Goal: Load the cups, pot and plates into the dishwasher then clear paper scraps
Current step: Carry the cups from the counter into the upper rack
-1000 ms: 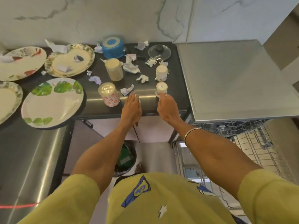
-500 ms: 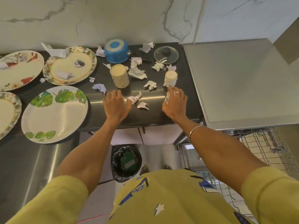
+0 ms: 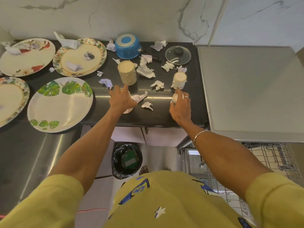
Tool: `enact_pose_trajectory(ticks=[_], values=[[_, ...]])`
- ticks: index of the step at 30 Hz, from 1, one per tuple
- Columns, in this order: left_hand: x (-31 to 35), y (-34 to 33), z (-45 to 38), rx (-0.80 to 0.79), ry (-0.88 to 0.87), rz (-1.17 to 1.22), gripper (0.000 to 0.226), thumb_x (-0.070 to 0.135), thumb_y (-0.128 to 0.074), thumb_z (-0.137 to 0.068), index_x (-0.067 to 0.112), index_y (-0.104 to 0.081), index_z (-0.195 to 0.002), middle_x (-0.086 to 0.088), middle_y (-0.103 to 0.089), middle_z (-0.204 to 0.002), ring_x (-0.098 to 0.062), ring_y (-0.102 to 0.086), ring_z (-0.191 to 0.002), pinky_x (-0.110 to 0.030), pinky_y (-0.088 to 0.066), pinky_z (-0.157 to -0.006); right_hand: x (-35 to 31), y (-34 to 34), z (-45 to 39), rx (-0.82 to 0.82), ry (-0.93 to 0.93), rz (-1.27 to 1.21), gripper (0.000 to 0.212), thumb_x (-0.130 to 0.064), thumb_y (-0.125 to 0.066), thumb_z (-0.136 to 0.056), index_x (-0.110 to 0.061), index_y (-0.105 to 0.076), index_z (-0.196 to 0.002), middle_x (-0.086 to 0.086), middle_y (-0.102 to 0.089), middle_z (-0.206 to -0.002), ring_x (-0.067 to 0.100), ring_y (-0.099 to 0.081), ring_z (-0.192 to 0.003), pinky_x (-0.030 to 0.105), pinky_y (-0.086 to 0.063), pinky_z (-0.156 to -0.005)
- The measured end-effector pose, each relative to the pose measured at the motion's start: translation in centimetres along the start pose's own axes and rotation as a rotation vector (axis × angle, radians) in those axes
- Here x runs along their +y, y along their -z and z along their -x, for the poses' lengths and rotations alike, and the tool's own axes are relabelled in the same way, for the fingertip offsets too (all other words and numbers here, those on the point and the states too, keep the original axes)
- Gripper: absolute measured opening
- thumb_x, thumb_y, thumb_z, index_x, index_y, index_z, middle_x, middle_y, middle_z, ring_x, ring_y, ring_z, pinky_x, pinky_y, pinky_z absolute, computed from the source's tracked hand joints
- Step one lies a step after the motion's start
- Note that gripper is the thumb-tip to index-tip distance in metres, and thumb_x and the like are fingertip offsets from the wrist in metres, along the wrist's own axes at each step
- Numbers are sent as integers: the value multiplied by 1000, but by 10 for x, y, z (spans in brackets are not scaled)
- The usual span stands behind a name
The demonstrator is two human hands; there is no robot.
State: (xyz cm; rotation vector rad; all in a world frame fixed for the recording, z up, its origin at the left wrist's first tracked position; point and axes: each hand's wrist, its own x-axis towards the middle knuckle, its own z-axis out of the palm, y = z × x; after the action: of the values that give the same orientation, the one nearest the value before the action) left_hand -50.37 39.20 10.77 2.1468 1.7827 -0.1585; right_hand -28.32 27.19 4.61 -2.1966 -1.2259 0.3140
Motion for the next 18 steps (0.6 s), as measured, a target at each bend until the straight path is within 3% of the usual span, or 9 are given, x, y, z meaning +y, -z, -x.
enact_pose_trajectory(ticks=[6,12,18], values=[[-12,-2,-1,84,87,181,91,43,-87,-64,10,-41,-136,-17,-53,-132,-39,-51,-120,-51,-51,-93,1,1,-1,-47,-39,-11,61,-10,-70,-88,-22,-39,-140,13,-40,-140,31,-46,-124,48,-53,-96],[-3,-2,20,172,113,146,85,44,-85,-65,10,-46,-132,-16,-57,-127,-37,-56,-116,-47,-52,-88,4,16,6,-45,-14,-69,62,-14,-68,-91,-20,-37,-143,12,-39,-141,31,-46,-127,46,-51,-99],[25,-1,44,173,27,146,83,47,-87,-60,9,-53,-125,-12,-61,-117,-32,-60,-105,-44,-55,-81,10,31,24,-43,-4,-59,62,-21,-68,-91,-14,-36,-144,12,-41,-142,30,-47,-127,42,-51,-99]])
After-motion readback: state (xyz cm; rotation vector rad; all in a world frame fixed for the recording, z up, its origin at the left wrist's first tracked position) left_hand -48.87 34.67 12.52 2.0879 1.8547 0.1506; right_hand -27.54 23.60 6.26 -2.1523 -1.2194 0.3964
